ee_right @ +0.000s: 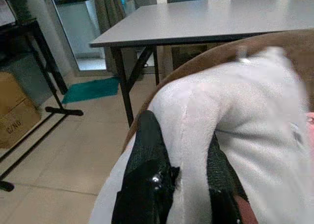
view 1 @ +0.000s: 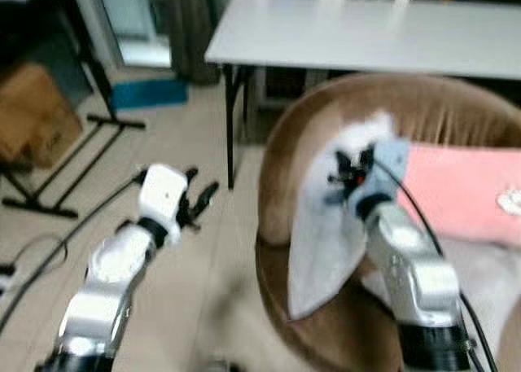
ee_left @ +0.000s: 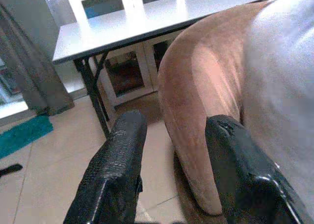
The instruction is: Move the pillow to the sofa from floor
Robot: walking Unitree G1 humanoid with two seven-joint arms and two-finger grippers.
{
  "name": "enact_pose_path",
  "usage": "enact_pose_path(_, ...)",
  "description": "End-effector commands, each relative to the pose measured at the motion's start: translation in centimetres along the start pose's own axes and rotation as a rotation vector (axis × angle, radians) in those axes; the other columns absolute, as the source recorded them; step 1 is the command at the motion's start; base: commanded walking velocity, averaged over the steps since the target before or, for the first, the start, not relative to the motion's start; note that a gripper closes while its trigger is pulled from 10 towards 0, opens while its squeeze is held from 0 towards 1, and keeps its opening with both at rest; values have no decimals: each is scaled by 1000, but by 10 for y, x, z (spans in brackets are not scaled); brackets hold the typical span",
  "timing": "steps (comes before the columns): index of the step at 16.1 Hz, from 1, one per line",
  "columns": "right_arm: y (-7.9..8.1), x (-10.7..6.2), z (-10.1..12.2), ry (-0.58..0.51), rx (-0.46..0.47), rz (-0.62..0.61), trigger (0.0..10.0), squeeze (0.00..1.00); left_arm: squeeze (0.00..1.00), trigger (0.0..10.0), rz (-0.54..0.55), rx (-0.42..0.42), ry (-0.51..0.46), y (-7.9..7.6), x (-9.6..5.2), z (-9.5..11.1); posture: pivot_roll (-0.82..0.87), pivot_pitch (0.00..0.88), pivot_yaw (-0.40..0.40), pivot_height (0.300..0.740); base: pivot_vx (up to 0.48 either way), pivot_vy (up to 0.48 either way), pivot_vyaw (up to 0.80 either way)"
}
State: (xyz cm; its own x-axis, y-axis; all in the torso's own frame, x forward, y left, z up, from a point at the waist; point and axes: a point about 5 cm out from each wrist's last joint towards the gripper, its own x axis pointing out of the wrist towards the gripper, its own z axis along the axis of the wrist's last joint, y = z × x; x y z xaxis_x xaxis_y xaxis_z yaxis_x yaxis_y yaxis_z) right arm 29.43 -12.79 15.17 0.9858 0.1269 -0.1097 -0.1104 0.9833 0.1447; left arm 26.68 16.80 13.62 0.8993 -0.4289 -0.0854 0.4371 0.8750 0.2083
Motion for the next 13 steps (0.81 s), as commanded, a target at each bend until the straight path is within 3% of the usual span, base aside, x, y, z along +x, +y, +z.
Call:
enact_pose_path(1,-3,0,14,-68,-9,-2,10000,0,0,10000,-24,5,-6,-3,0,2,16,0,15,740,281,0,0)
enact_pose_path(8,-3,19,15,-70,-7,-6,10000,0,0,10000,-156,16,51,-10,-8,-5,16,0,17,740,0,0,0)
enact_pose_path(13,-27,64,5,-33,-129,-246,10000,0,0,10000,-248,31,86,-16,-11,-8,24,0,-4,740,0,0,0)
